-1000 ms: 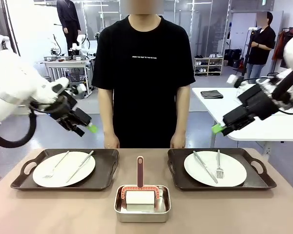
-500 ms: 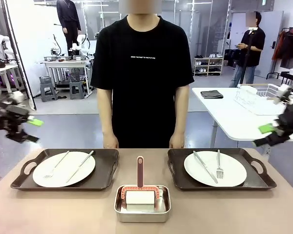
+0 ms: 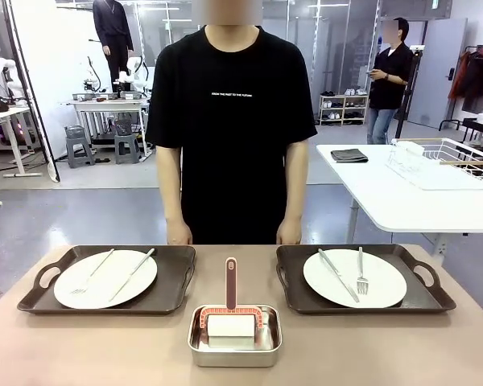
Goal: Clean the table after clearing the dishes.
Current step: When the left (or right) Handle tray is removed, use the left hand (or right hand) to clean the left (or right) side of the table with the Lint Roller.
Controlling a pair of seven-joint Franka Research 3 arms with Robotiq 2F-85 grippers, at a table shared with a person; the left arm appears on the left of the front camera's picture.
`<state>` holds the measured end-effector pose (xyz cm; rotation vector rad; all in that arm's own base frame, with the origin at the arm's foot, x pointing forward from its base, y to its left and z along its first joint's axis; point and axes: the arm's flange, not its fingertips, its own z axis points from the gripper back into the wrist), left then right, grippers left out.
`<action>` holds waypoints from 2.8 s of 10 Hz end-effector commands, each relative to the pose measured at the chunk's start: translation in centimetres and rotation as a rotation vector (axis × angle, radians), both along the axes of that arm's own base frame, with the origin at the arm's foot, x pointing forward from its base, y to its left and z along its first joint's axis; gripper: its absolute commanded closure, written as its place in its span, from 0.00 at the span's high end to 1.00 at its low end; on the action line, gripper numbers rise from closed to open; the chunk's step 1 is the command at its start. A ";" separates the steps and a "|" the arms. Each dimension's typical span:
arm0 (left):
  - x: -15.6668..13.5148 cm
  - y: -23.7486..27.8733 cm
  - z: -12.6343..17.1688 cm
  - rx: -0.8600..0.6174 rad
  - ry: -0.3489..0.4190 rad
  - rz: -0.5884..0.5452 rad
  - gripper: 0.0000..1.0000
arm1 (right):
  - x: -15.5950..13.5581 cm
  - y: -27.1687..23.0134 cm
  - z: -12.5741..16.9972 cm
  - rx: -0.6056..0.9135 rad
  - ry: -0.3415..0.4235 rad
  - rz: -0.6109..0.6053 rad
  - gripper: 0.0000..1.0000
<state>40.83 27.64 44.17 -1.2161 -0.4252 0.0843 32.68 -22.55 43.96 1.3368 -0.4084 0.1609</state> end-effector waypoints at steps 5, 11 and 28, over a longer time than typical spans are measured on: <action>-2.6 2.7 1.1 0.061 0.091 0.116 1.00 | -1.8 -5.1 -2.1 0.102 0.011 -0.122 1.00; -2.4 3.2 0.7 0.041 0.065 0.106 1.00 | -2.3 -5.3 -2.7 0.100 0.032 -0.127 1.00; -2.4 3.2 0.7 0.041 0.065 0.106 1.00 | -2.3 -5.3 -2.7 0.100 0.032 -0.127 1.00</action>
